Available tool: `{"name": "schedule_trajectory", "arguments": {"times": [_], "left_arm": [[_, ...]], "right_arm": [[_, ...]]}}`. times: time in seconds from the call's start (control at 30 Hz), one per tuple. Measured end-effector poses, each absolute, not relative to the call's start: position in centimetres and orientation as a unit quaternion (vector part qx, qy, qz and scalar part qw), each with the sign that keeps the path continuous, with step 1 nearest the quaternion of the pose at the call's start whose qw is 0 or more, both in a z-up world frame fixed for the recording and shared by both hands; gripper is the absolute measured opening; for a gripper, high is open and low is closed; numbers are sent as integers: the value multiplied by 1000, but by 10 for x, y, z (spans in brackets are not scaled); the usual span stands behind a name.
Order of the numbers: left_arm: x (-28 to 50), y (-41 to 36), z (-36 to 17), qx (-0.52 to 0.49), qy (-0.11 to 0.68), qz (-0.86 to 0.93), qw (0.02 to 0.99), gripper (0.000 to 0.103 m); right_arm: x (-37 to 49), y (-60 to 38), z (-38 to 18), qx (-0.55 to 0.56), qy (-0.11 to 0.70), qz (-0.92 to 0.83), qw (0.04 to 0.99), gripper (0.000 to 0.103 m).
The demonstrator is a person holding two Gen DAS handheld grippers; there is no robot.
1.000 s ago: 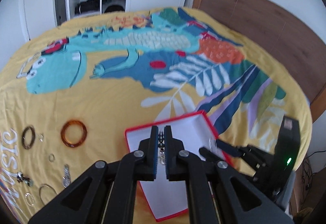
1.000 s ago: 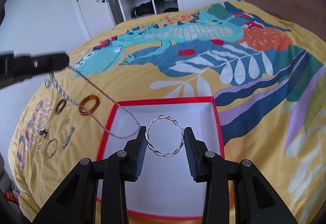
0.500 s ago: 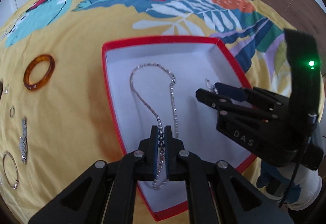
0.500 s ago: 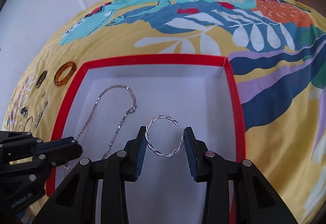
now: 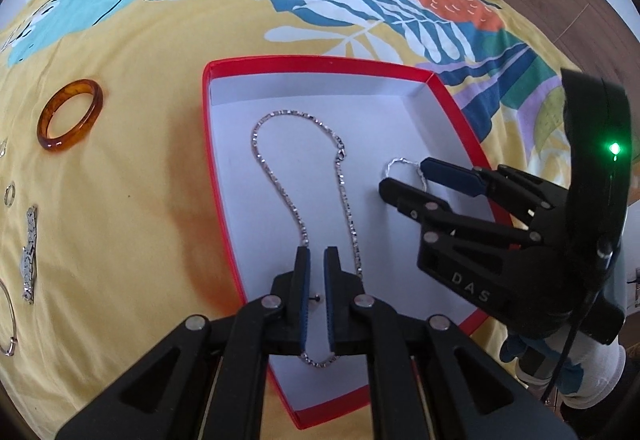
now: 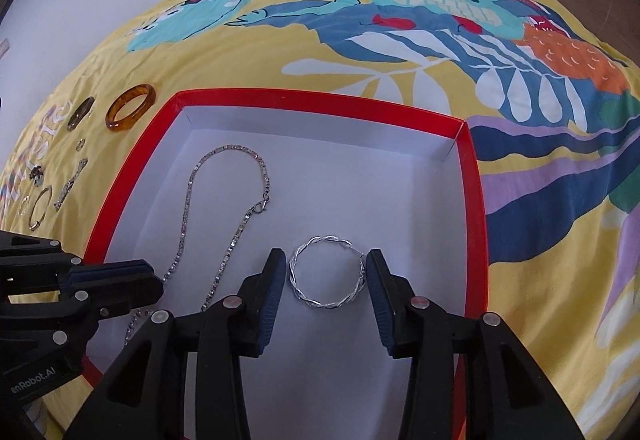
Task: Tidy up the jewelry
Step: 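Open the left gripper to drop the necklace while the right releases the hoop into the box, then withdraw both grippers from the box back toward the remaining jewelry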
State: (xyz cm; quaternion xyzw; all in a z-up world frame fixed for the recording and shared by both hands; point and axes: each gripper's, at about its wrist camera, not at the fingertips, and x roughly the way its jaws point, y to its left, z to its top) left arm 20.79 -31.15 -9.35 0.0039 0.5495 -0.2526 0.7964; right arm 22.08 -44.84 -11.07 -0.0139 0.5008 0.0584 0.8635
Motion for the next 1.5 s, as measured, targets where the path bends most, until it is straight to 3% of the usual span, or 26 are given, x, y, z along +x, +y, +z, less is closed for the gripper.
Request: {"name": "schedule_trajectory", "arguments": {"times": [0.27,0.6,1.2,1.27,1.33,1.5], "left_arm": [[193,-303,-70,13,536,-256,804,9],[146,-265,6,11,466,-240,852,9],[60,-89,94,2,396,-116,911,9],[52,-60,103,-6,387,-102,916,14],[44,-32,112,-16,378,-82,922,33],[28,24,130,-40,356,-48,932,35]], "right_arm": [[200,-448,-90,-9,490,50,870,48],[132,-447,-2,25,429,26,902,53],[18,-372,122,62,307,59,948,59],[10,-362,130,58,300,66,950,59],[4,-354,136,55,294,71,952,59],[-10,-332,148,55,282,88,954,60]]}}
